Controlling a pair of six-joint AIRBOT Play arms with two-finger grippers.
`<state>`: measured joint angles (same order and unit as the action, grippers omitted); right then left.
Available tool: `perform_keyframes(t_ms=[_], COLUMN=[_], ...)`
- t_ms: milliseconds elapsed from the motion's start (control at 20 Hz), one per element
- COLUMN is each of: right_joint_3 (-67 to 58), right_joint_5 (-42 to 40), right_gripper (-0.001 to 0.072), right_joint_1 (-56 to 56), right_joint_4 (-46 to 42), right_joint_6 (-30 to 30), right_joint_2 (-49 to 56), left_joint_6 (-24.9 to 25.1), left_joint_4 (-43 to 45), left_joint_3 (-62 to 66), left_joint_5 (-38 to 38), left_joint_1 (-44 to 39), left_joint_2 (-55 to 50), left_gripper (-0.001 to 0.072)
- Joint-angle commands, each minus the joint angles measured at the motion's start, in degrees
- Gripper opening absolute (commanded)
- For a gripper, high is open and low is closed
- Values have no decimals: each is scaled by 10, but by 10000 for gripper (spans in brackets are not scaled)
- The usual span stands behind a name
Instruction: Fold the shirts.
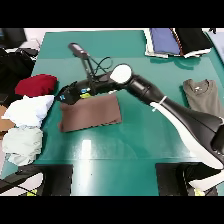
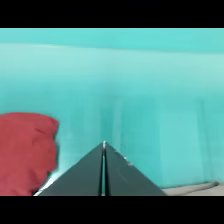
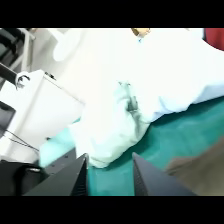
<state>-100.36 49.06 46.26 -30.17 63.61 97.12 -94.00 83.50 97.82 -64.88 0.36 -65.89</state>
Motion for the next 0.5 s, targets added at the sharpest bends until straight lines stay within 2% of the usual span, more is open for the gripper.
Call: perform_keyframes(t_ms=[0, 150, 300, 350, 400, 450], right_joint_3=[-13, 99, 238, 282, 314, 346], right_joint_5=[52, 68, 75, 75, 77, 78], right_gripper=[310, 310, 315, 397, 560, 609], right_joint_1=[-17, -102, -208, -244, -273, -299], right_joint_4=[-93, -162, -177, -171, -155, -123], right_joint_6=[23, 62, 90, 92, 101, 101], right_joint_2=[3, -68, -128, -138, -140, -138], left_joint_6=[10, 15, 16, 16, 18, 28], left_joint_4=[-29, -32, -32, -32, -32, -32], left_joint_3=[-3, -3, -3, -3, -3, -3], left_joint_5=[-11, -9, -3, -1, 0, -1], left_joint_1=[17, -8, -44, -56, -69, -79], left_joint_2=[18, 18, 17, 15, 11, 7], left_gripper=[25, 25, 24, 25, 25, 25])
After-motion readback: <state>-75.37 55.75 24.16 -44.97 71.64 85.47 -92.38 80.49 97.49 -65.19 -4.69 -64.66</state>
